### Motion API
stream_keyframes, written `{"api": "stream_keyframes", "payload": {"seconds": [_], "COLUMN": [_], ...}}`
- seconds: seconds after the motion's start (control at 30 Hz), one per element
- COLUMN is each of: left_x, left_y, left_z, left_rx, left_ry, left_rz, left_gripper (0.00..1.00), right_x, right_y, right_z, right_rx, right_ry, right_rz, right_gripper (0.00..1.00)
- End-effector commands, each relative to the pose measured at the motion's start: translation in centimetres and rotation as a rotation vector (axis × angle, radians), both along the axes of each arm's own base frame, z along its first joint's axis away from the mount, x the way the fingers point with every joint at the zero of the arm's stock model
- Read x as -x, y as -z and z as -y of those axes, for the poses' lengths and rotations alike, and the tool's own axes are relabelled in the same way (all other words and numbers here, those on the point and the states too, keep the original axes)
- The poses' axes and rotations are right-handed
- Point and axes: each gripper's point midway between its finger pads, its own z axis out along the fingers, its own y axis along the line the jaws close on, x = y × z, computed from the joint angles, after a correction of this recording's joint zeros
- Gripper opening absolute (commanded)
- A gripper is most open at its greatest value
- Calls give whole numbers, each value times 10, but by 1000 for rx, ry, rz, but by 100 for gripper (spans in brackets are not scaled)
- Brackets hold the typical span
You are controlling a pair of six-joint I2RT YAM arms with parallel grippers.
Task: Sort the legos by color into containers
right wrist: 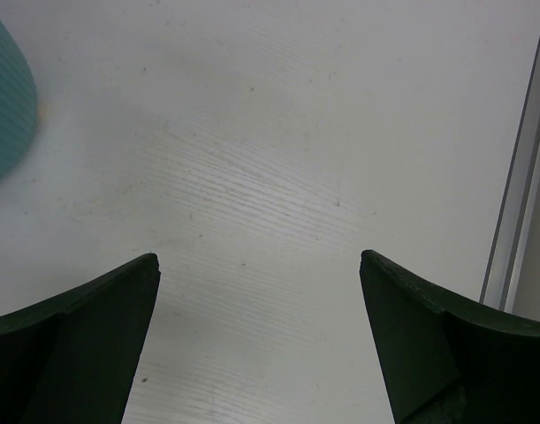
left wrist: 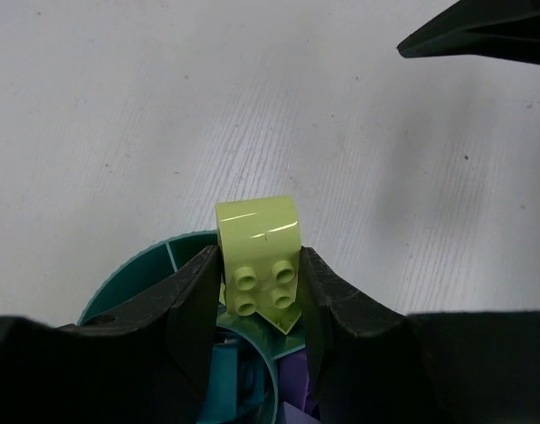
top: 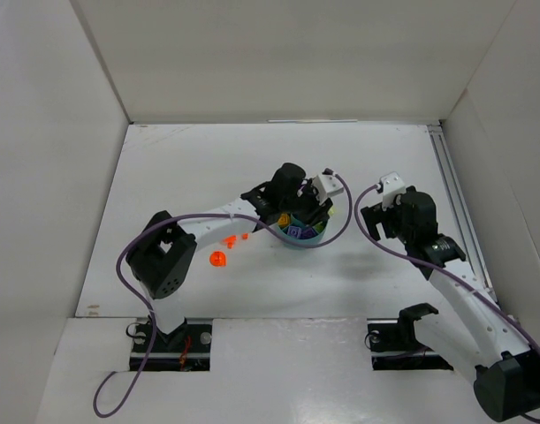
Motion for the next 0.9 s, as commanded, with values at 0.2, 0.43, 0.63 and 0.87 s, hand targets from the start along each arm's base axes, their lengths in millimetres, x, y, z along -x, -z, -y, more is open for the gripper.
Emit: {"api": "stream_keyframes", "payload": {"seconds": [0.2, 0.43, 0.63, 0.87], "left_x": [-9, -7, -6, -5], "left_y": [-19, -17, -15, -19], "left_z": [1, 0, -1, 2], "left_rx": [-51, -58, -65, -52], "left_ry": [29, 42, 42, 45], "left_rz": [76, 74, 67, 63], "left_gripper": [22, 27, 45, 52], "right_x": [-7, -7, -7, -7], "right_y": [-9, -9, -6, -6], "right_z": [-2, -2, -2, -2], "right_rx": [-14, -14, -11, -11], "right_ry": [-4, -4, -4, -4], "right_rz": [28, 28, 19, 19], "right_gripper": [99, 99, 99, 99]}}
